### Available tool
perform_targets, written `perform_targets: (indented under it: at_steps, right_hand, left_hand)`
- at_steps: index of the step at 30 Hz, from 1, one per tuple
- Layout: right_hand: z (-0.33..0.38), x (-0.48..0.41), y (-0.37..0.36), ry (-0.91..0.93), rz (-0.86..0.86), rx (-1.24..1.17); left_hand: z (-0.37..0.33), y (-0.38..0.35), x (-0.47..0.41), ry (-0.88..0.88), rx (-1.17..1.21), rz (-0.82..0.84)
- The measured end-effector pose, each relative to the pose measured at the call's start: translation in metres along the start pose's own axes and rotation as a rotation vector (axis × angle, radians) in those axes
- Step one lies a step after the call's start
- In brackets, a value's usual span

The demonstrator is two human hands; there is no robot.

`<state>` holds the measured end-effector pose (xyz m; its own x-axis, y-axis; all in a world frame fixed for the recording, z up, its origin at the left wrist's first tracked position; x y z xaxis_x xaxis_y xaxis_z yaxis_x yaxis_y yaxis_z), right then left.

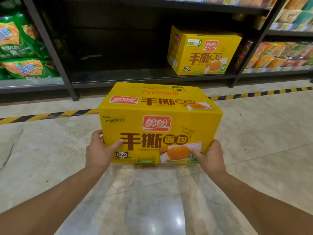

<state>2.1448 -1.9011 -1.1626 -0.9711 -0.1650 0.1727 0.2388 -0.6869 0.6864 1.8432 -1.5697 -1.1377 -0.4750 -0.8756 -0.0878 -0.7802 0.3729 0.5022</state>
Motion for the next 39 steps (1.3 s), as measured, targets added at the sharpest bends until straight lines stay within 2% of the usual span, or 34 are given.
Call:
perform_targets:
  at_steps: [4,13,19,24,32,39]
  right_hand:
    - [0.033,-0.009,0.012,0.113,-0.049,-0.019]
    - [0.085,-0.036,0.017,0.175,-0.057,-0.203]
    - [0.109,-0.068,0.009,0.127,-0.051,-0.341]
    - [0.126,-0.1,0.008,0.092,-0.087,-0.364]
    - [0.15,-0.141,-0.002,0.06,-0.078,-0.323]
    - [0.15,-0.139,-0.001,0.059,-0.084,-0.317]
  left_hand:
    - [-0.019,0.003,-0.015,-0.092,0.07,-0.047]
    - [-0.05,-0.007,-0.077,-0.257,0.105,-0.057]
    - [-0.049,-0.023,-0.119,-0.209,0.255,-0.074]
    - [-0.05,-0.035,-0.143,-0.218,0.336,-0.039]
    - [-0.055,-0.045,-0.183,-0.189,0.364,-0.027]
    - [-0.056,-0.045,-0.182,-0.203,0.368,-0.056]
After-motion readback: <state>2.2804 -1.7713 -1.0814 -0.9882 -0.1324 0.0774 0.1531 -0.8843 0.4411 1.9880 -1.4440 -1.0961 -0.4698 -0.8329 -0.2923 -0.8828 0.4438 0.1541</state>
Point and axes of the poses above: each hand's wrist, its own x-axis away from the middle knuckle, its own y-axis out of the back of the hand, z = x × y, the point moved 10 cm from there along -x, towards the middle knuckle, and after that the axes turned 12 degrees about -y, right-handed, at the moved point
